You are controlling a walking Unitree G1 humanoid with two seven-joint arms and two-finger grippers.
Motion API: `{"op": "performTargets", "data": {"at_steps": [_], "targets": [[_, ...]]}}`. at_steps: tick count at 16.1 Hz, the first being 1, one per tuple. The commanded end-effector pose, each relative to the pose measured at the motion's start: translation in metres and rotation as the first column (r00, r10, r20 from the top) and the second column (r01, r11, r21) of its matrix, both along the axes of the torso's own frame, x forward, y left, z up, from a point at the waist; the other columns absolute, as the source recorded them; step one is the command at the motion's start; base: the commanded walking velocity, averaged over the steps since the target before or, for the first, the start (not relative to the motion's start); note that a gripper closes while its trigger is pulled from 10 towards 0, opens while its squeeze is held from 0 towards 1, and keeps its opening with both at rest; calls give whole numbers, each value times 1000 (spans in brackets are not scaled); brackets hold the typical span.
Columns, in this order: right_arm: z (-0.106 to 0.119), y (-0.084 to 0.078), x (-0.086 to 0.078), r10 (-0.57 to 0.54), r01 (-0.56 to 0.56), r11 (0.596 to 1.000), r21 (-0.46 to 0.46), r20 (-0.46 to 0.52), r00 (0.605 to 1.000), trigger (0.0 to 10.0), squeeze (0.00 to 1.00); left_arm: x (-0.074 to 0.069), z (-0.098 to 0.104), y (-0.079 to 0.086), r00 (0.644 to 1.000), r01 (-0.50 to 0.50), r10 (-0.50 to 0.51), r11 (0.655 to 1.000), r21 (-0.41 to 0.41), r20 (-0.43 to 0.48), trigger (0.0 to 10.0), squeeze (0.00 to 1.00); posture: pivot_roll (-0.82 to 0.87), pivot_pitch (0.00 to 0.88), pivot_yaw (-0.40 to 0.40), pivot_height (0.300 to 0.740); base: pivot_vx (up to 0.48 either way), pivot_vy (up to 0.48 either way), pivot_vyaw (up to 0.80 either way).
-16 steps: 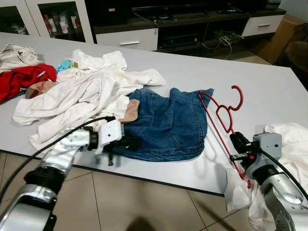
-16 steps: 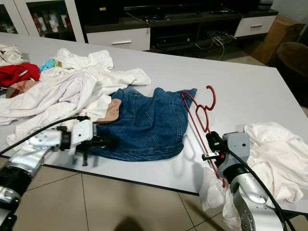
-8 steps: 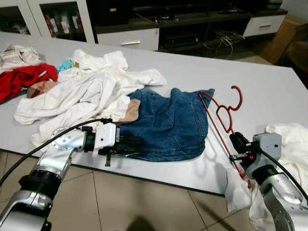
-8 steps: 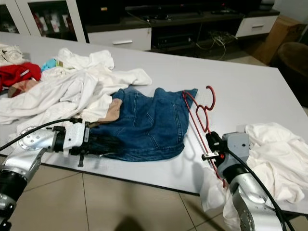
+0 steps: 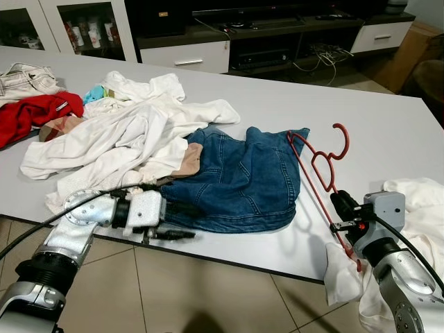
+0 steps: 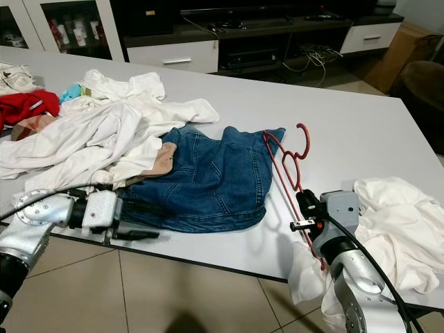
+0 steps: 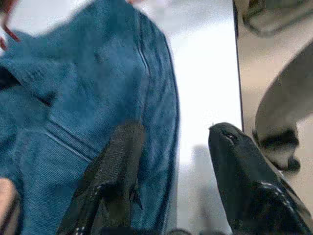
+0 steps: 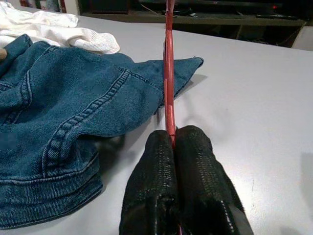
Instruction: Hang hanger
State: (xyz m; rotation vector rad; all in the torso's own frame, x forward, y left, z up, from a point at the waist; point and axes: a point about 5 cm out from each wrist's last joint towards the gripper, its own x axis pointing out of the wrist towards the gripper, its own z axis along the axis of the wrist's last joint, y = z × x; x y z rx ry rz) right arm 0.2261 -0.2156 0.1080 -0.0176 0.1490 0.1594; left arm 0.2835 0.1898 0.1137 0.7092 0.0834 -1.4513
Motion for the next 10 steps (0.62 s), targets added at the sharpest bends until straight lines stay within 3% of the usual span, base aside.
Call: {"op": "performTargets", "data": {"at_steps": [1,3,10], "targets": [[0,1,2,-1,1,1000,-5,1,1000,10000,0,3,-3,4,999,-12,9,997,72,37,10000,0,-94,0,8,740,0,0,0],[-1,3,2,0,0,1000,-2,-1,1000,10000,0,8,-9,5,996,-54,46,991,125,71,10000,0,-98,0,8,740,0,0,0],[-2,3,3,-6,6,1000,-3,-4,1000,10000,0,19,-17,10,981,-170,150,970,174,122,10000,0,-97,0,8,740,0,0,0]]}}
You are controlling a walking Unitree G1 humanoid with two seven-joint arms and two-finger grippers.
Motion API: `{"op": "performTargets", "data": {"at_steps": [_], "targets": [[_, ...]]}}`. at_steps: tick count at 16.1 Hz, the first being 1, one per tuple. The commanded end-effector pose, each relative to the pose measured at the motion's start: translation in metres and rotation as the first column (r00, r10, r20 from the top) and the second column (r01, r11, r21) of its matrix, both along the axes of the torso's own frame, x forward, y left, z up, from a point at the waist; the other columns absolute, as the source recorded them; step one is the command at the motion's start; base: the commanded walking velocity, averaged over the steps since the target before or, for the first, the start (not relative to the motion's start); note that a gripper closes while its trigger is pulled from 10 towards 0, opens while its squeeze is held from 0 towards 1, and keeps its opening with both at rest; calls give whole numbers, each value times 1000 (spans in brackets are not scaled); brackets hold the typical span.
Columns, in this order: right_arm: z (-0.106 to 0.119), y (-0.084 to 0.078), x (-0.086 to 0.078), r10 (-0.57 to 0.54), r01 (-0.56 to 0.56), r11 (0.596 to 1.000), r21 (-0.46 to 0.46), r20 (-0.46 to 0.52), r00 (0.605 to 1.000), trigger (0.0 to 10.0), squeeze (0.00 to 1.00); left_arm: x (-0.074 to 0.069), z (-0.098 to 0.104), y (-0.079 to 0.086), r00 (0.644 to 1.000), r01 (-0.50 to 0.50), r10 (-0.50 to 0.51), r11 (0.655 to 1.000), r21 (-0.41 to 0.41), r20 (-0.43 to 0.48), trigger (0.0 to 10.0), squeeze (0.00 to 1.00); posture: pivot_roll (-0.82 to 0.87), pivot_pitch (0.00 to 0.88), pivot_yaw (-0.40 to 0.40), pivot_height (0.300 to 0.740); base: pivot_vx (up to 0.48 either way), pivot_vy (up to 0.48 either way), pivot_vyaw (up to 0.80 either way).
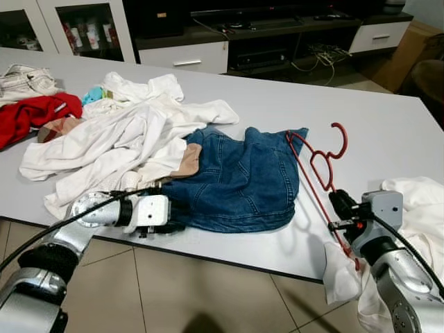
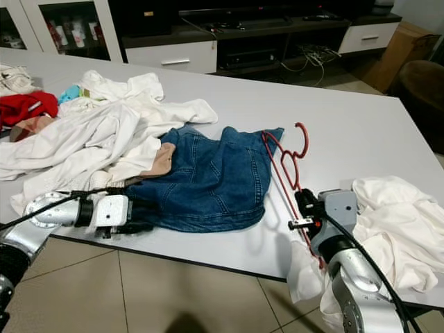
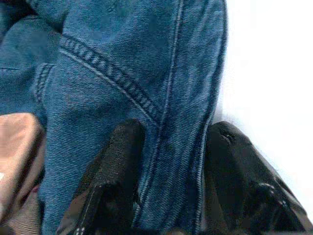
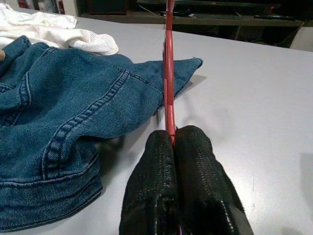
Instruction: Hang hanger
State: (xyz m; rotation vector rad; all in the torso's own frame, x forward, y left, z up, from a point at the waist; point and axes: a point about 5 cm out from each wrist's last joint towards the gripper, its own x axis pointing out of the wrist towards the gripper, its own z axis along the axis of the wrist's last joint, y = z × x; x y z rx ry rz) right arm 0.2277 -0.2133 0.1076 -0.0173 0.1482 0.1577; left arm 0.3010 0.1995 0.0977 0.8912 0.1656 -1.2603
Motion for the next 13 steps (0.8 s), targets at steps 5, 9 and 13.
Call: {"op": "performTargets", "data": {"at_steps": [5,9,13], "targets": [[-2,0,1,-7,7,1000,-4,-7,1000,10000,0,2,-8,5,999,-25,27,998,60,-37,10000,0,-99,0,8,740,0,0,0],[-2,0,0,-8,8,1000,-4,-7,1000,10000,0,-4,-13,6,996,22,-15,997,68,-92,0,0,-99,0,7,740,0,0,0],[-2,0,0,-10,10,1000,-6,-8,1000,10000,0,-16,-19,4,977,110,-97,992,59,-192,0,0,-101,0,7,740,0,0,0]]}}
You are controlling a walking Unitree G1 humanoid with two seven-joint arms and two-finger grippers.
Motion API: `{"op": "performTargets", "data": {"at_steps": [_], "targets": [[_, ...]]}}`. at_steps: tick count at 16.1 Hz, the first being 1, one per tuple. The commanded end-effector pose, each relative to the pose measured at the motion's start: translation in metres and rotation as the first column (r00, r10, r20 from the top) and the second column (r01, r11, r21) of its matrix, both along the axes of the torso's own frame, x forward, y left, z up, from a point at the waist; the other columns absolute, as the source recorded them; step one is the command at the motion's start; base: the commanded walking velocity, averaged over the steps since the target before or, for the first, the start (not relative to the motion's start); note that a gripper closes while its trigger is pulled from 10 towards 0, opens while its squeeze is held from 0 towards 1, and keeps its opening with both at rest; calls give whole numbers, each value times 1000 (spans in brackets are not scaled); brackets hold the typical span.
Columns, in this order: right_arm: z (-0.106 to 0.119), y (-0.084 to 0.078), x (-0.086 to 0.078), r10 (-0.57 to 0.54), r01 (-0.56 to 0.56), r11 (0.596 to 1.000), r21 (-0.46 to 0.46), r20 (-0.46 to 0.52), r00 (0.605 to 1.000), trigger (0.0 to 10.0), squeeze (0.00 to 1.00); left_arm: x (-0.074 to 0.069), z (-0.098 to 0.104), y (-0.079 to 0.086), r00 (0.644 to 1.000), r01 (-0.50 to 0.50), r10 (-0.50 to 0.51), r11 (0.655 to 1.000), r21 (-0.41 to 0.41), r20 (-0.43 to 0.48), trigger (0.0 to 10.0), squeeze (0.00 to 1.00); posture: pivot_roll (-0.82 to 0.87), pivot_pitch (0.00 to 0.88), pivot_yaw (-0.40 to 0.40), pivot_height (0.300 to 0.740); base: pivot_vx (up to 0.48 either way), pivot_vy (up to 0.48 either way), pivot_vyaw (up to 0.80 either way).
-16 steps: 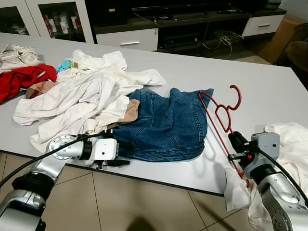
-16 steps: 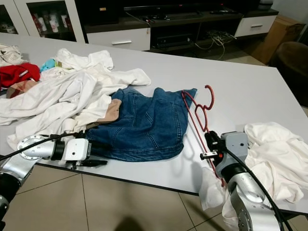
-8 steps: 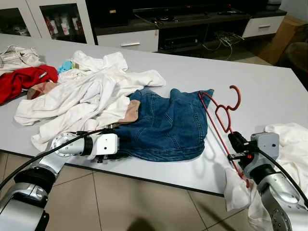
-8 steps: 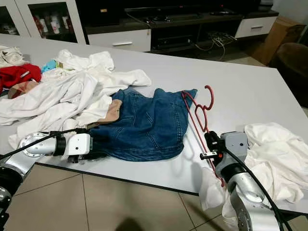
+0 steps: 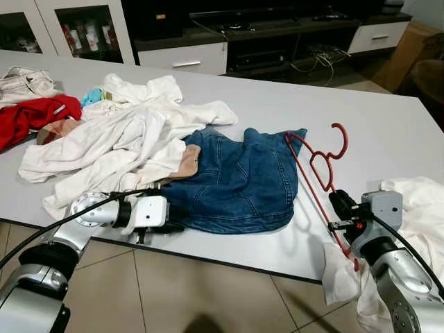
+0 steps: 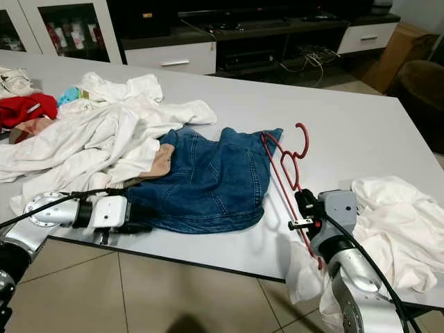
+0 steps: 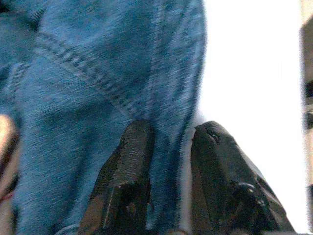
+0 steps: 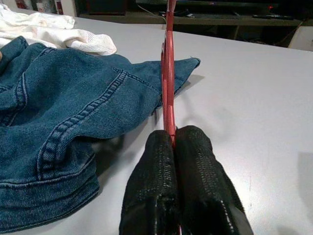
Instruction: Hang hanger
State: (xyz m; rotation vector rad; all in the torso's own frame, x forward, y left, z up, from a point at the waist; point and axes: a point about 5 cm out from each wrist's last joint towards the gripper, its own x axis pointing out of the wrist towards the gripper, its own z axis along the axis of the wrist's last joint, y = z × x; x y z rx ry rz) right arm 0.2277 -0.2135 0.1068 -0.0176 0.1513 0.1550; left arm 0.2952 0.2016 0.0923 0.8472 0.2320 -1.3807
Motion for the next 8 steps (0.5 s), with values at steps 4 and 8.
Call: {"op": "performTargets", "data": {"at_steps": [4,8], "targets": [[-1,-1,0,-8,8,1000,-7,-5,1000,10000,0,-10,-9,-5,995,79,-77,996,27,-60,0,0,-101,0,7,740,0,0,0],[0,-1,1,-10,10,1000,-3,-2,1000,10000,0,-4,-2,-13,996,84,-83,996,-8,13,0,0,-100,0,7,740,0,0,0]]}}
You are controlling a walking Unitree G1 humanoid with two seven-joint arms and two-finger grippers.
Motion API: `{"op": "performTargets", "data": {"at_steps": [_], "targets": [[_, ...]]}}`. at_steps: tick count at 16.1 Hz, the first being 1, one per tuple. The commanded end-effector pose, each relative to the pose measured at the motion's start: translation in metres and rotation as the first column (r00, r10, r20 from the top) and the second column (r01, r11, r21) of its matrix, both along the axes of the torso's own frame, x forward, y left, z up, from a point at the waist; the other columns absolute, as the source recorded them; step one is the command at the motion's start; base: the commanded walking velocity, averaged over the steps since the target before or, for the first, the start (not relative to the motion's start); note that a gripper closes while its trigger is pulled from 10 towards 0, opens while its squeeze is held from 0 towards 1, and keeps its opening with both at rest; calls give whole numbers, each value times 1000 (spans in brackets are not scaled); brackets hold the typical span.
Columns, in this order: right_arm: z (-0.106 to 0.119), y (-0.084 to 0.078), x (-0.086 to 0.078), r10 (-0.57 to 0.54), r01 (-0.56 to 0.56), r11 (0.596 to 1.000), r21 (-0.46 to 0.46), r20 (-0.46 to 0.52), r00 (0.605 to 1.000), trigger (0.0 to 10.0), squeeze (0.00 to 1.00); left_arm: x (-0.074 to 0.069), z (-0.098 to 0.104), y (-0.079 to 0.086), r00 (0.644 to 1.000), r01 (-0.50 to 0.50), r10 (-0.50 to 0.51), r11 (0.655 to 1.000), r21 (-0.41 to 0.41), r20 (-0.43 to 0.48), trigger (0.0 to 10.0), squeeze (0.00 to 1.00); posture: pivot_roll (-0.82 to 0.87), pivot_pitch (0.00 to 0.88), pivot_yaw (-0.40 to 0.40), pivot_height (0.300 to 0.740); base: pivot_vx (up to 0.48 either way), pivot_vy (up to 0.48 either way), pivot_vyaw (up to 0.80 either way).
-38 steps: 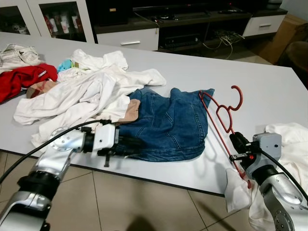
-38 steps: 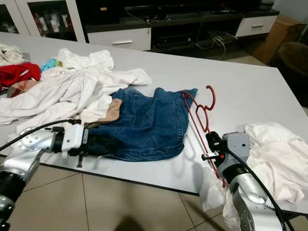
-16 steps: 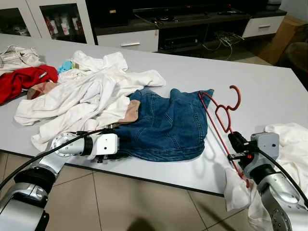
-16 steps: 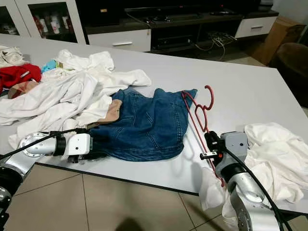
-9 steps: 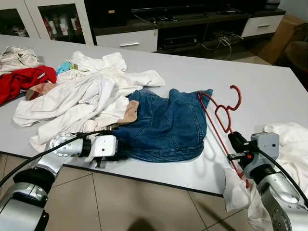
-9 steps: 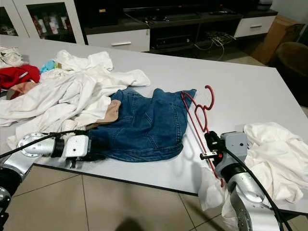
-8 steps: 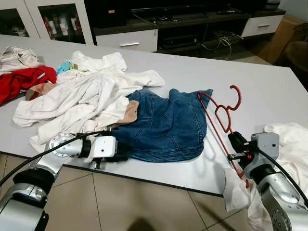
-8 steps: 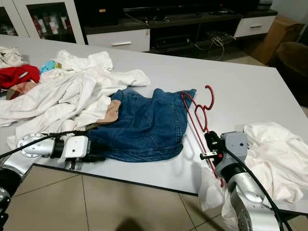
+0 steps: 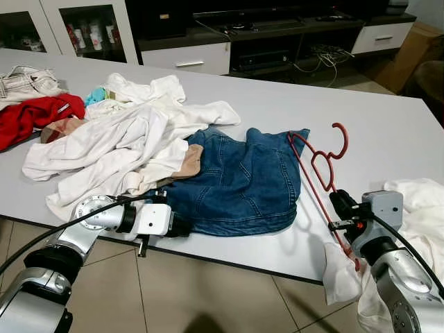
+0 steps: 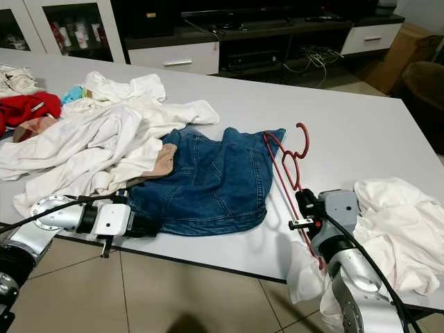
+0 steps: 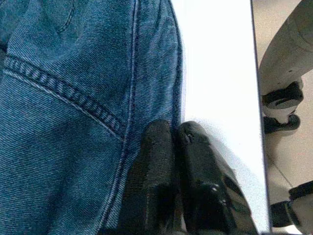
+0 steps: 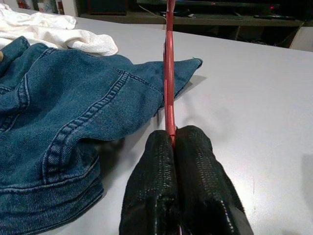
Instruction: Hang hanger
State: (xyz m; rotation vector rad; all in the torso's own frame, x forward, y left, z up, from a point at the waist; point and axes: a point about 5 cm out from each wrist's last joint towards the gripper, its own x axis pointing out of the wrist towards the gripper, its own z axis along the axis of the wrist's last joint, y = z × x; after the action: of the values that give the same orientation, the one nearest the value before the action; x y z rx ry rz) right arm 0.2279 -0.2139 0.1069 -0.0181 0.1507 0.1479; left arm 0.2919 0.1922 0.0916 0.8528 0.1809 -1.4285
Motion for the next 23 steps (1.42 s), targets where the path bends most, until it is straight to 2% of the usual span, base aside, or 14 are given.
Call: {"op": "performTargets", "data": {"at_steps": [1,4,9,12,15,18,19,20,21,22,23], "targets": [[0,0,1,-5,5,1000,0,-2,1000,10000,0,2,0,-2,1000,11,-12,999,34,29,0,0,-99,0,9,740,0,0,0],[-1,0,1,-12,12,1000,7,-2,1000,10000,0,0,0,0,1000,22,-22,999,28,6,0,0,-99,0,12,740,0,0,0],[-2,3,1,-15,15,1000,14,-5,1000,10000,0,-5,-2,-11,998,54,-55,998,-40,-32,0,0,-98,0,21,740,0,0,0],[-2,2,1,-21,21,1000,15,-4,1000,10000,0,-2,3,-16,999,15,-19,992,-124,-26,0,0,-95,0,18,740,0,0,0],[-2,2,2,-22,22,1000,14,-5,1000,10000,0,4,1,-14,999,-30,32,997,-75,29,0,0,-96,0,19,740,0,0,0],[-2,1,1,-24,25,1000,14,-5,1000,10000,0,8,1,-13,995,-82,85,995,-63,54,0,0,-97,0,20,740,0,0,0],[-2,1,1,-25,25,1000,14,-6,1000,10000,0,10,0,-12,994,-100,103,993,-64,46,4706,0,-97,0,20,740,0,0,0],[-2,2,1,-25,25,1000,14,-6,1000,10000,0,12,3,-11,992,-116,120,990,-83,48,10000,0,-99,0,20,740,0,0,0],[-2,2,1,-25,25,1000,14,-7,1000,10000,0,14,7,-11,988,-138,145,983,-118,51,10000,75,-99,0,21,740,0,0,0],[-2,1,1,-26,26,1000,14,-7,1000,10000,0,17,10,-10,984,-163,171,975,-151,43,10000,878,-99,0,21,740,0,0,0],[-3,2,1,-27,27,1000,15,-7,1000,10000,0,18,11,-8,979,-199,204,961,-193,7,10000,1000,-99,0,21,740,0,0,0]]}}
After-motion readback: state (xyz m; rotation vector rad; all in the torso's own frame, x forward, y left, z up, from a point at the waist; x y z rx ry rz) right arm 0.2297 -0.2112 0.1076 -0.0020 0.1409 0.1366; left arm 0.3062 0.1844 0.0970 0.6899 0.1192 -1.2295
